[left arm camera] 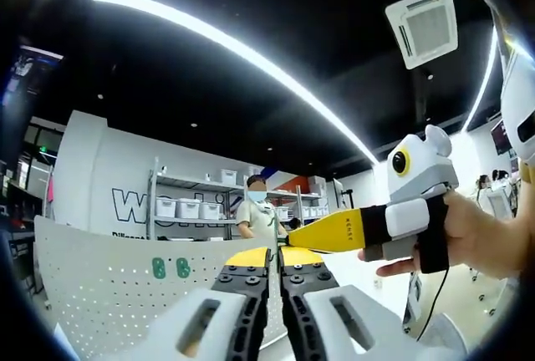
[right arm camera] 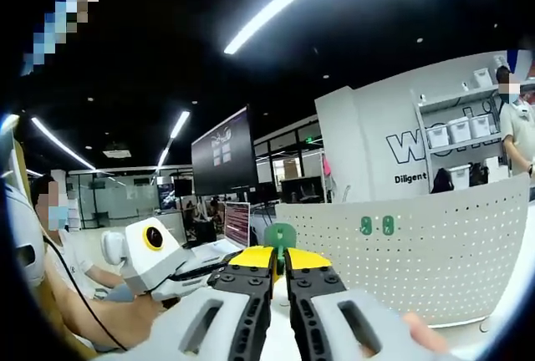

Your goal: Insert the hook assembly into the mounting plate slot until the hook locks in place.

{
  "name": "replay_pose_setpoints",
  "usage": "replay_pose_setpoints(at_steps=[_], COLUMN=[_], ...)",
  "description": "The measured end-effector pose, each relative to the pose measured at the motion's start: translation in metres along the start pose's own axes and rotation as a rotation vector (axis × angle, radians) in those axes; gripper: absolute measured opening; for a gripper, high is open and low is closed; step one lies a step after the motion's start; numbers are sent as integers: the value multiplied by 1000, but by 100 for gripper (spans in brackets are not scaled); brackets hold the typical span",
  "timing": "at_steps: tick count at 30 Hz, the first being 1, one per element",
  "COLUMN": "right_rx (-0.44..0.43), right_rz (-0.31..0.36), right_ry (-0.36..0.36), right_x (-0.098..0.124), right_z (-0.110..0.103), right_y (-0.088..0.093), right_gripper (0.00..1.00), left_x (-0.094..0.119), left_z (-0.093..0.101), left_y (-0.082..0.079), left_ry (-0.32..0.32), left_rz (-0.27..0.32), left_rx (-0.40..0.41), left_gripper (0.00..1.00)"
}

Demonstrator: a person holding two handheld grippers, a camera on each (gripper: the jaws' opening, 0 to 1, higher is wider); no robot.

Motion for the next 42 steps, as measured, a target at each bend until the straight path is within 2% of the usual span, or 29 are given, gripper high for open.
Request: replay_pose_setpoints(at_steps=[7,15,17,19,23,26,33,36,42], right_rx=[-20,34,35,32,38,39,33,33,25], right_rz=[10,18,37,41,50,49,63,65,67], right_ry=[-8,0,3,5,13,15,12,11,22], right_x=[-3,-2,-1,-1,0,0,2,3,6], right_z=[1,2,2,3,6,8,9,10,13], right_y=[1,1,1,1,-1,0,-2,-3,-2], right_gripper=[2,1,1,1,1,1,1,1,1], left_x=[0,0,-1,-2,-3,-2,-3,-2,0], left_z=[-1,-1,0,1,1,0,-2,-5,-8], left_y=[0,1,1,5,10,10,17,25,35], left_ry=[-1,-2,4,11,4,0,-8,-23,-41], left_rz=[-4,3,9,-19,-48,-41,-80,-123,-170], left_rx=[16,25,25,33,35,30,27,13,4], left_gripper=[3,4,5,6,16,17,21,21,26])
Point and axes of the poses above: the point that each gripper's makers call its tool centre point, and the gripper's own axes: x roughly backward along the fingers, z roughly to its right, y roughly out of its underside, the point moved 4 cm from there along x, roughly backward along the fingers, and after that the axes turned 6 degrees about -z, right-handed, at the moved point
